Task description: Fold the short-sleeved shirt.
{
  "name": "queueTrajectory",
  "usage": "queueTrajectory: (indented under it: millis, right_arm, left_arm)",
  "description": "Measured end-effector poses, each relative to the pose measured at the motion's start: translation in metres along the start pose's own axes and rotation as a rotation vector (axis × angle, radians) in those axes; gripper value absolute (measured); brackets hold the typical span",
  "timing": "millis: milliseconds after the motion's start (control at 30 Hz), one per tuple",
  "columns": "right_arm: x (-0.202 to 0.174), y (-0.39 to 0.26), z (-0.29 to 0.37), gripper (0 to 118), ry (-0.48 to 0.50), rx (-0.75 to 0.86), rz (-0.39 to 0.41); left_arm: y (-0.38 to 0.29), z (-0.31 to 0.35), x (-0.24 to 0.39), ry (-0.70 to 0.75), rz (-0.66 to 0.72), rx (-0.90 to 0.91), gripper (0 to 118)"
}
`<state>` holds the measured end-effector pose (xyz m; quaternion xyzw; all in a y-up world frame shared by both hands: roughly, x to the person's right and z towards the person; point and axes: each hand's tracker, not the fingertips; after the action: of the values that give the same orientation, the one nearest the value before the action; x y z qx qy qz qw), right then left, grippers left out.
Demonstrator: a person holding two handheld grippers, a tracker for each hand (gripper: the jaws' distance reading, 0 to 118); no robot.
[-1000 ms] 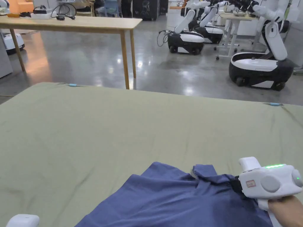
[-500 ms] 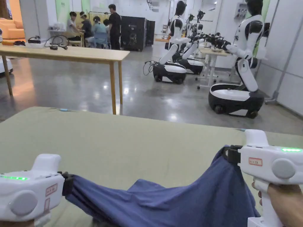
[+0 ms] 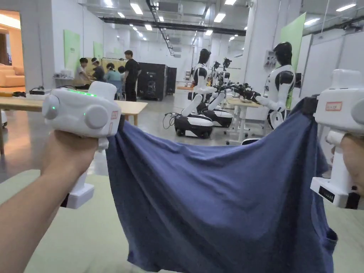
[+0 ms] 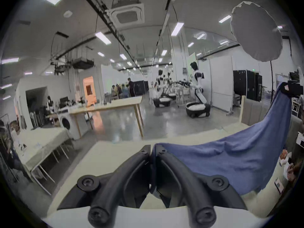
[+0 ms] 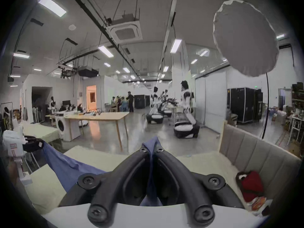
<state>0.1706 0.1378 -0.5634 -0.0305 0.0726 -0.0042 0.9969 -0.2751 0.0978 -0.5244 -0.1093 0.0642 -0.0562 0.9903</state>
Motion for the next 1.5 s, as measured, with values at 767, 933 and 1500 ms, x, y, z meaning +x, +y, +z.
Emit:
queueTrajectory:
  millis: [767,933,1500]
  right_arm:
    - [0.025,-0.076,-0.055,3,-0.062,-0.009,0.055]
    - [0.038,-0.129,-0.003,3,-0.032,-0.045,0.055]
    - [0.042,-0.414,0.233,3,0.121,-0.531,0.159]
  left_arm:
    - [-0.057,-0.055,-0.025,0.108,0.074,0.020,2]
    - [-0.114,0.001,-0.018,-0.038,0.131,0.029,2]
    - [-0.374,0.206,-0.016,-0.096,0.041,-0.364,2]
